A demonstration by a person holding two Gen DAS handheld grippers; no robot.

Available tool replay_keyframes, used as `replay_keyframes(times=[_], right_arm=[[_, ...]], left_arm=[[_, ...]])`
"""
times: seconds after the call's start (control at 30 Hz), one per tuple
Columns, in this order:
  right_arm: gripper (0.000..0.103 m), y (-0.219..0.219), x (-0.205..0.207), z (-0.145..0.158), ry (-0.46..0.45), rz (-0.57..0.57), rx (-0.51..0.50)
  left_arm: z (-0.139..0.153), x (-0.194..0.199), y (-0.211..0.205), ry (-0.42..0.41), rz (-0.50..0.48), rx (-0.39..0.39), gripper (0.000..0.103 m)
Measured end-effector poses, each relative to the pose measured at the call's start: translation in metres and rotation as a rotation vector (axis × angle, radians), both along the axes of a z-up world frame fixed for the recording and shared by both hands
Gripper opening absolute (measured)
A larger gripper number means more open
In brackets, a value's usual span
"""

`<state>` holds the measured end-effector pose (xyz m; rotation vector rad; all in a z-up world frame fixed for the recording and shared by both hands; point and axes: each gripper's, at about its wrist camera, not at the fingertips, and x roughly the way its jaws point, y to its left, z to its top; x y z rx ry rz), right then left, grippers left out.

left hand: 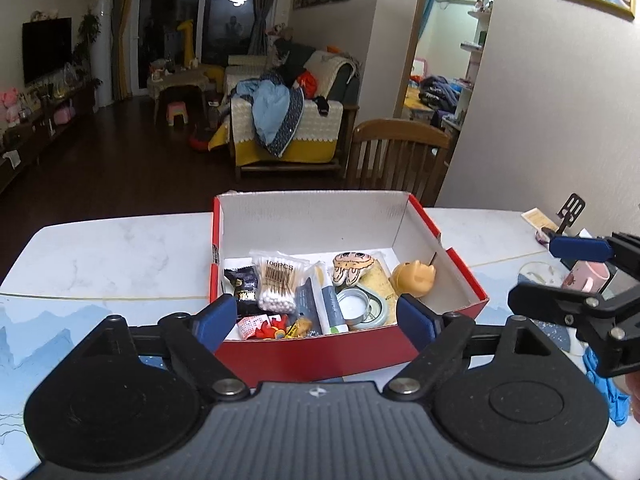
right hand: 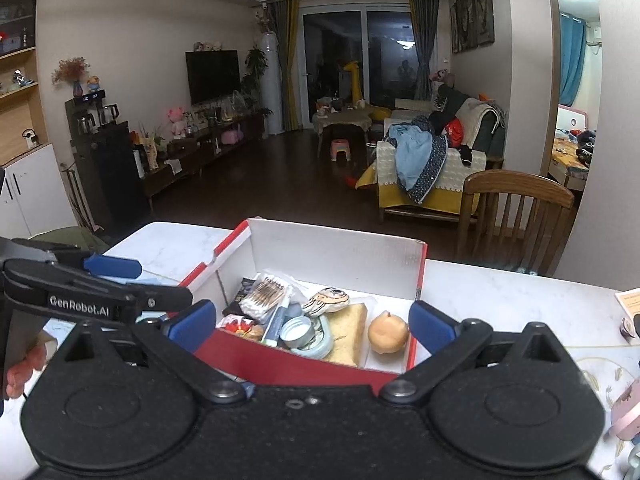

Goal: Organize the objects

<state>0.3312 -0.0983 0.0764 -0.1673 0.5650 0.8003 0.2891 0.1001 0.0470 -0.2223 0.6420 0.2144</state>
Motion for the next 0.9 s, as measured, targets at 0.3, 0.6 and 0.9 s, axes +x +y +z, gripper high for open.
replay_keyframes(times=[0.3, 0.6, 0.9], right_arm=[[0.103, -0.013, -0.021, 0.002, 0.008, 0.004, 0.04], [0.103, -0.025, -0.032, 0.001, 0.002, -0.004, 0.065], [0.103, -0.03, -0.04, 0.0, 0.001, -0.007, 0.07]], left_arm=[[0.007, -0.023, -0.01, -0.029, -0.002, 0.018, 0.103], [0.005, -0.037, -0.026, 0.005, 0.01, 0.075, 0.103], [0.005, -0.045, -0.033, 0.001, 0.019, 0.096, 0.103]])
